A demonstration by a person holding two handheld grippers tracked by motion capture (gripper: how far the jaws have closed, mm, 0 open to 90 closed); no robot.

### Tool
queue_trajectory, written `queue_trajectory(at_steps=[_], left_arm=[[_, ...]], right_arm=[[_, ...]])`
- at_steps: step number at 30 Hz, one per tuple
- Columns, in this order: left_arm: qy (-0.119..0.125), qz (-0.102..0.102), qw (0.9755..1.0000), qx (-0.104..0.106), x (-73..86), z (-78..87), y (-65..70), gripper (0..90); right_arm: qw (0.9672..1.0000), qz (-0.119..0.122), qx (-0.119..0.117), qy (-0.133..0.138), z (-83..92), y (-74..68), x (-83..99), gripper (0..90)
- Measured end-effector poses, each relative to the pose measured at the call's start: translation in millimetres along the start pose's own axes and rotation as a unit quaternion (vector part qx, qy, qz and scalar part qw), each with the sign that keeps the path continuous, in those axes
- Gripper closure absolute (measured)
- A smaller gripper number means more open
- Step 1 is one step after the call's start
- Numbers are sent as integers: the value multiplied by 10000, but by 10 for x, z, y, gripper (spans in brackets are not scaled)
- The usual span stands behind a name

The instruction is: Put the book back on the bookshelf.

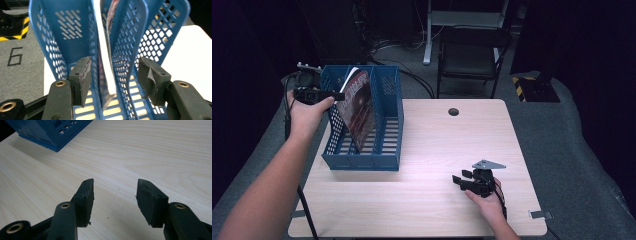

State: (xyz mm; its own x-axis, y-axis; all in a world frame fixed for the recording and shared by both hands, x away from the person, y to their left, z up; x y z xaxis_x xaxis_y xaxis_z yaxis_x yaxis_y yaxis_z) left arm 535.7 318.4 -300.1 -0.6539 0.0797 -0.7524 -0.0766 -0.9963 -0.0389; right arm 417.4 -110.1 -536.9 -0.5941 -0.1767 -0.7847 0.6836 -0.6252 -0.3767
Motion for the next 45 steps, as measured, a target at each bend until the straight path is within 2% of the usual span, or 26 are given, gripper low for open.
queue_trajectory(at_steps=[1,4,6,8,11,12,15,17,20,21,22,24,27,29,30,33,35,37,38,40,42,43,44,45], left_arm=[[0,0,10000,0,0,0,0,448],[130,-40,9996,258,-2,120,73,448],[127,-29,9994,319,6,156,107,448],[163,-184,9986,467,25,231,176,449],[187,-267,9981,525,42,265,231,449],[196,-386,9973,585,67,303,284,449],[180,-503,9964,652,96,344,342,449],[165,-663,9944,813,137,398,430,448],[180,-762,9925,938,194,429,513,449],[176,-831,9916,975,217,435,538,448],[154,-988,9896,1033,239,440,552,448],[179,-1011,9887,1089,260,436,586,448],[111,-1221,9840,1293,353,446,706,448],[168,-1234,9835,1309,372,439,741,449],[129,-1345,9808,1404,426,449,807,448],[127,-1423,9773,1564,512,454,922,449],[149,-1455,9766,1577,541,449,960,449],[117,-1647,9728,1628,604,449,1022,450],[136,-1713,9706,1683,668,440,1098,450],[167,-1713,9700,1720,700,432,1141,449],[137,-1778,9666,1840,772,425,1224,449],[124,-1860,9641,1892,837,406,1306,450],[124,-1860,9641,1892,837,406,1306,449],[117,-1920,9626,1909,866,397,1340,449]], right_arm=[[10000,0,0,0,0,0,0,478],[10000,-19,7,6,5,-3,2,478],[10000,-22,11,7,7,1,1,478],[10000,-1,12,10,5,6,-1,478],[10000,22,23,-4,4,-5,-6,478],[10000,47,40,-14,4,-7,-9,478],[10000,69,44,-15,3,-18,-17,477],[10000,43,67,-31,5,-25,-18,477],[9999,74,76,21,11,-13,-35,477],[9999,66,88,18,14,-8,-35,477],[10000,49,85,12,15,-5,-34,477],[10000,43,79,4,14,-1,-35,477],[10000,47,86,12,0,11,-43,477],[9999,50,93,-10,-7,9,-39,476],[9999,54,87,-35,-19,-2,-31,477],[9999,67,69,-46,-15,-12,-34,476],[9999,68,72,-43,-10,-12,-34,476],[9999,92,78,4,21,-7,-39,475],[10000,68,57,39,35,-13,-45,475],[9999,45,77,60,61,-9,-48,473],[9999,13,80,74,70,-9,-49,473],[9999,47,88,89,78,10,-51,472],[9999,47,88,89,78,10,-51,472],[9999,34,90,68,82,14,-48,472]])
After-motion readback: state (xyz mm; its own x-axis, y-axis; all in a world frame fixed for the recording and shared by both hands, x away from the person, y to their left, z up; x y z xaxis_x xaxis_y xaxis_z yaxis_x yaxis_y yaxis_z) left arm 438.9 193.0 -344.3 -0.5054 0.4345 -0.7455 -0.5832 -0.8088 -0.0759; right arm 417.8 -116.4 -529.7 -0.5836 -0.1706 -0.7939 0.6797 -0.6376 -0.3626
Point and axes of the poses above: each handheld gripper's, and its own axes: z roughly backward along the jaws, x roughly out of its underside, y roughly to its right, the point moved 7 cm from there along -z, roughly forward along the jaws, and after that the axes turned 14 degrees about -x, right-handed, at the moved point
